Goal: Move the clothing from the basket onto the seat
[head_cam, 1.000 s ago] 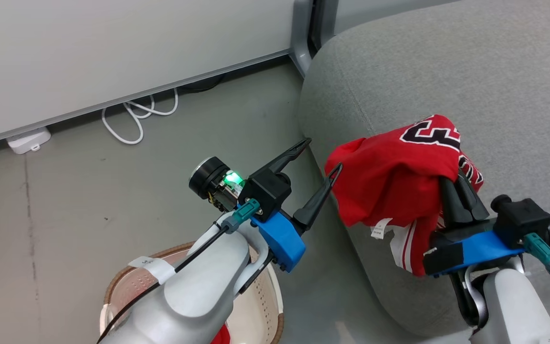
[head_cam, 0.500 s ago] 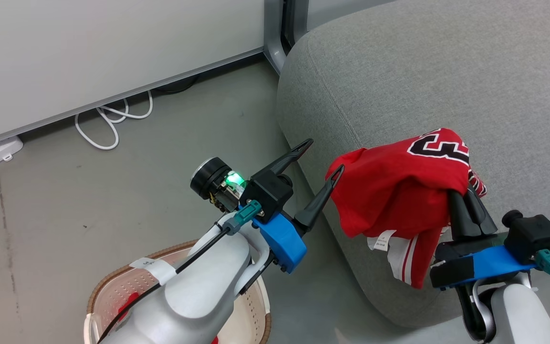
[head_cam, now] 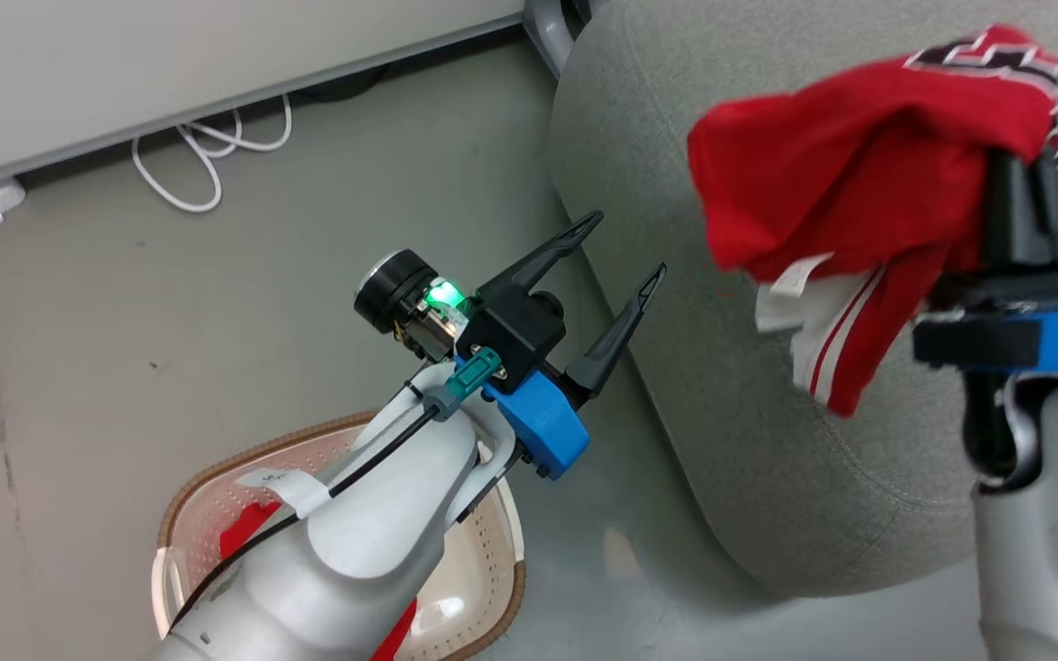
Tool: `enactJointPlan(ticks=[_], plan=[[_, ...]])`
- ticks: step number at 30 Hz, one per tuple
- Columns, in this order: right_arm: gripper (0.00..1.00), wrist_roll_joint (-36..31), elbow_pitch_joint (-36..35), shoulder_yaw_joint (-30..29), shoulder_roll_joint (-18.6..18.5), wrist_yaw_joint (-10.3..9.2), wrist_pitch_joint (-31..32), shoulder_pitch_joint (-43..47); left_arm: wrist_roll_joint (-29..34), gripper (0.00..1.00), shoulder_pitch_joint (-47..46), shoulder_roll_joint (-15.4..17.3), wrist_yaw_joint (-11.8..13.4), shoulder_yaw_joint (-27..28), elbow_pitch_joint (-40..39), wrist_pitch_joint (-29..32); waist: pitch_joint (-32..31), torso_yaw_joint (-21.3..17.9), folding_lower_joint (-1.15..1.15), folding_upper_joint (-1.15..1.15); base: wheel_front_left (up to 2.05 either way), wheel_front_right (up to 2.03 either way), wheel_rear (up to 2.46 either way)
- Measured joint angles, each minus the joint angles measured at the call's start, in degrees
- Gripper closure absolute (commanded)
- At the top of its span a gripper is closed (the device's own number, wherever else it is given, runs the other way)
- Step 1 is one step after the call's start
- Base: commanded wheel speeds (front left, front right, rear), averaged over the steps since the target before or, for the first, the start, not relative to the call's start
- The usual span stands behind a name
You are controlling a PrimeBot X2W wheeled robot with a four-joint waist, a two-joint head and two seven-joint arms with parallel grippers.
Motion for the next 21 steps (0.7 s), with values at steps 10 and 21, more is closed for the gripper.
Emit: enactJointPlan(ticks=[10, 21], plan=[[1.00, -0.41, -3.63, -12.20, -6.89, 0.00, 0.00, -18.78, 3.24, 0.00, -7.00, 0.63, 0.05, -1.04, -1.29, 0.09, 11.23, 2.39, 0.00, 0.00, 0.00, 0.00, 0.00], [1.00, 1.03, 5.15, -23.42, -19.44, 0.01, 0.00, -27.97, 5.49, 0.00, -12.46, 1.69, 0.48, -1.68, -3.09, 0.37, 25.37, 4.56, 0.01, 0.00, 0.00, 0.00, 0.00]])
